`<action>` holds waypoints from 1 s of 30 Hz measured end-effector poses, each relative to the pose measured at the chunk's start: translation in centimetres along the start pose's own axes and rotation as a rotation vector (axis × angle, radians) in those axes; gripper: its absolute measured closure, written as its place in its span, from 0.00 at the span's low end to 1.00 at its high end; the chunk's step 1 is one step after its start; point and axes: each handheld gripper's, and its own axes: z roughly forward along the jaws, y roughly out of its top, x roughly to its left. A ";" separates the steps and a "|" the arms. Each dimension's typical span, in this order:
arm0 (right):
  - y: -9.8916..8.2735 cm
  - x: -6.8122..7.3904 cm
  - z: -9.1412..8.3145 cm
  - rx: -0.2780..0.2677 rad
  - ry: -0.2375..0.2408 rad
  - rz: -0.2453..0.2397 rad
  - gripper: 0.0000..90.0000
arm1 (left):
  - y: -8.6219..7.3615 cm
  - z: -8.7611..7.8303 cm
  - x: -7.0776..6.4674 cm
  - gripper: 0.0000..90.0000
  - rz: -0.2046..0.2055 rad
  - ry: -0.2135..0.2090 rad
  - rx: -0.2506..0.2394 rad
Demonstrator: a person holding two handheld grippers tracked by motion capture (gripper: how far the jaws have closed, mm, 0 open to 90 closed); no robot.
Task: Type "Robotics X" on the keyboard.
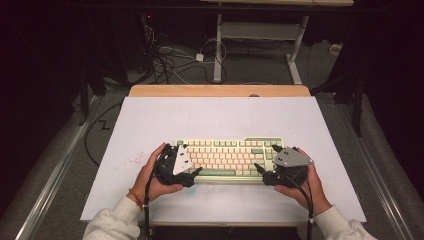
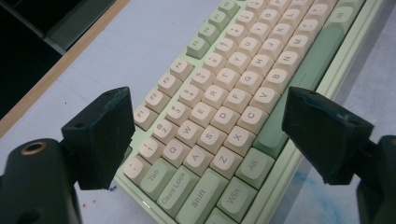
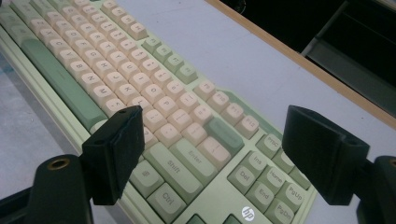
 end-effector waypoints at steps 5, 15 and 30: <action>-0.1 0.0 -0.3 0.004 -0.005 -0.003 0.24 | -0.2 -0.4 -0.1 0.18 0.004 0.002 -0.004; -0.5 -0.2 -1.1 0.006 -0.017 -0.002 0.24 | -0.8 -1.1 0.1 0.18 0.001 0.015 0.001; -1.3 -0.7 -2.0 0.009 -0.036 0.001 0.24 | -2.0 -1.5 0.2 0.18 -0.009 0.020 0.012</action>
